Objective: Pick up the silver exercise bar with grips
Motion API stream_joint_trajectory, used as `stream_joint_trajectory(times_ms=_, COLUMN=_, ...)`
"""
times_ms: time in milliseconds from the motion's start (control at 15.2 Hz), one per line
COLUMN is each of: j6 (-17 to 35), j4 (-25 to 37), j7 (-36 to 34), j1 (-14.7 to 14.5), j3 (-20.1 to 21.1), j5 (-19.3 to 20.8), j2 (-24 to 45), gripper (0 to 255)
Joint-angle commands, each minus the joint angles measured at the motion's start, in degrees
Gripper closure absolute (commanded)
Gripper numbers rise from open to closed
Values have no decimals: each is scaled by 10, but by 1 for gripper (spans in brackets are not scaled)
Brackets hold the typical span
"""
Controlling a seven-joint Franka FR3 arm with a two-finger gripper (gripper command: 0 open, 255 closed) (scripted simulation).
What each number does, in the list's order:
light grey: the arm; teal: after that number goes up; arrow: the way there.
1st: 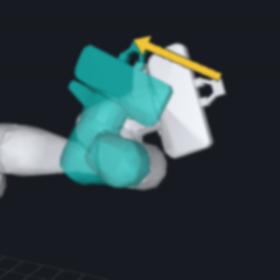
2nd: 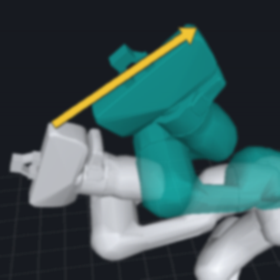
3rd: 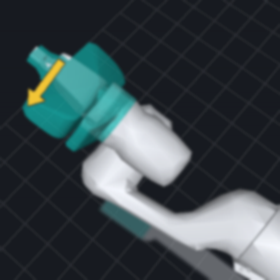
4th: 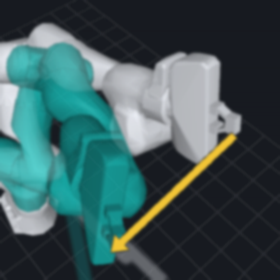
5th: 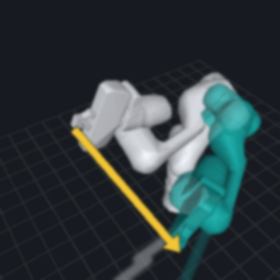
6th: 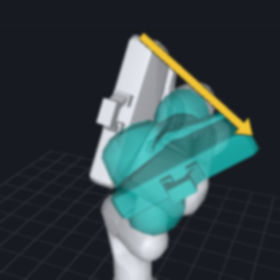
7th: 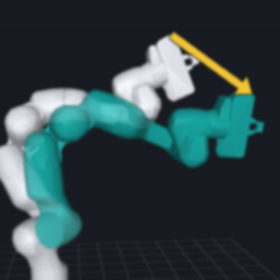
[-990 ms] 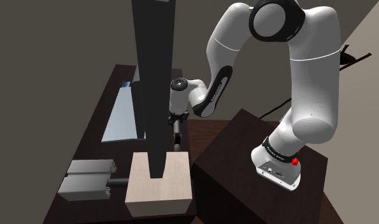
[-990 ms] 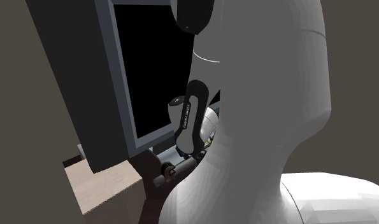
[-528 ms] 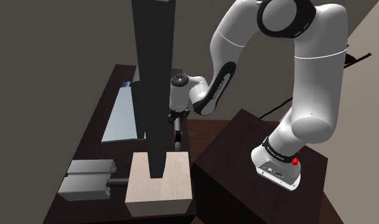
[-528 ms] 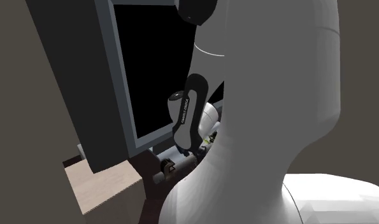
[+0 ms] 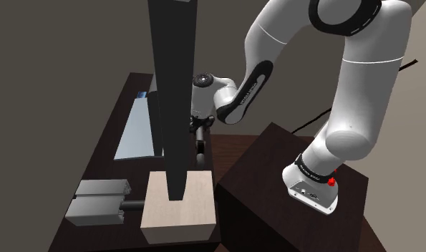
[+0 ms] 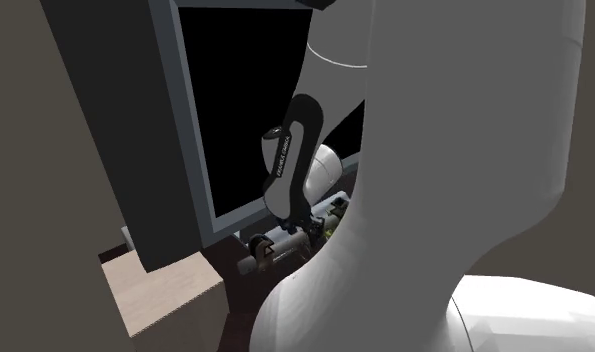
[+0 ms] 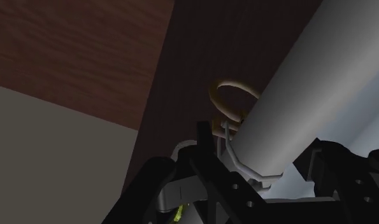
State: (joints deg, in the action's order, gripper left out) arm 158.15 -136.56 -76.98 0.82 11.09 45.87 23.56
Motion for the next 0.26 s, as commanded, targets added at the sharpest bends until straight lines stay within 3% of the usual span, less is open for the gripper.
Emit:
stream_joint_trajectory(times_ms=0, j6=-9, j4=-7, j7=18, j1=10, j3=11, j5=-18, j2=-18, gripper=255)
stream_joint_trajectory(times_ms=198, j6=-14, j4=-11, j7=27, j1=15, j3=18, j5=-28, j2=-28, gripper=255)
